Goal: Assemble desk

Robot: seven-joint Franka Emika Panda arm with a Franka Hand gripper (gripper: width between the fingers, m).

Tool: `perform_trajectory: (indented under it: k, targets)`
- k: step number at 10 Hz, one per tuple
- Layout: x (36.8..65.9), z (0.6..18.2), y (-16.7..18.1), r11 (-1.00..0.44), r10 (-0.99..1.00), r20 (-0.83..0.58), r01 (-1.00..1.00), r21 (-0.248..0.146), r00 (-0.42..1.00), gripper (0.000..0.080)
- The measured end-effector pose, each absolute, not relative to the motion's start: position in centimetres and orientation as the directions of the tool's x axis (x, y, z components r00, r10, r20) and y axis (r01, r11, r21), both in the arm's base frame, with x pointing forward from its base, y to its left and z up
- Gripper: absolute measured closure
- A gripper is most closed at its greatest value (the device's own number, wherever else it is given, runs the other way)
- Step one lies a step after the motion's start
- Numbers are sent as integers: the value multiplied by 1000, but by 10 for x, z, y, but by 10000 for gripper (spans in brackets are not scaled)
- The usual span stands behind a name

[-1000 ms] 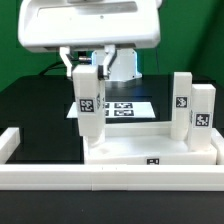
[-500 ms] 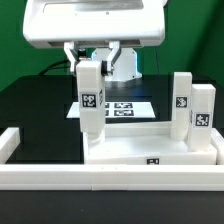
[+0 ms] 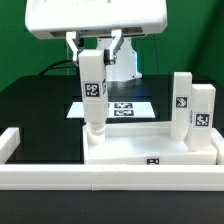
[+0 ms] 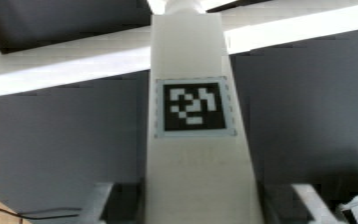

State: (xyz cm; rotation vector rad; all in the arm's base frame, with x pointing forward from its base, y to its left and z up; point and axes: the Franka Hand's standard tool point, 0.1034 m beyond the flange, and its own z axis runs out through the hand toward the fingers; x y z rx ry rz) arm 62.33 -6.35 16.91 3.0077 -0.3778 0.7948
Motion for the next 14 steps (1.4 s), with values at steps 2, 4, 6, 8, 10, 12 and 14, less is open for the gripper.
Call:
perform_trajectory:
  k: [2, 4, 6, 8, 10, 12, 14]
  targets:
    - [625, 166, -62, -966, -228, 554, -256, -28, 800, 509]
    - [622, 158, -67, -965, -219, 569, -261, -8, 793, 509]
    - [621, 155, -61, -967, -216, 565, -254, -10, 797, 509]
    - [620, 152, -59, -968, -216, 552, -251, -13, 805, 509]
    - [618, 149, -58, -968, -218, 538, -249, -15, 814, 509]
    - [615, 138, -55, -969, -212, 527, -245, -6, 823, 509]
    - [612, 129, -54, -970, -206, 516, -241, 1, 831, 509]
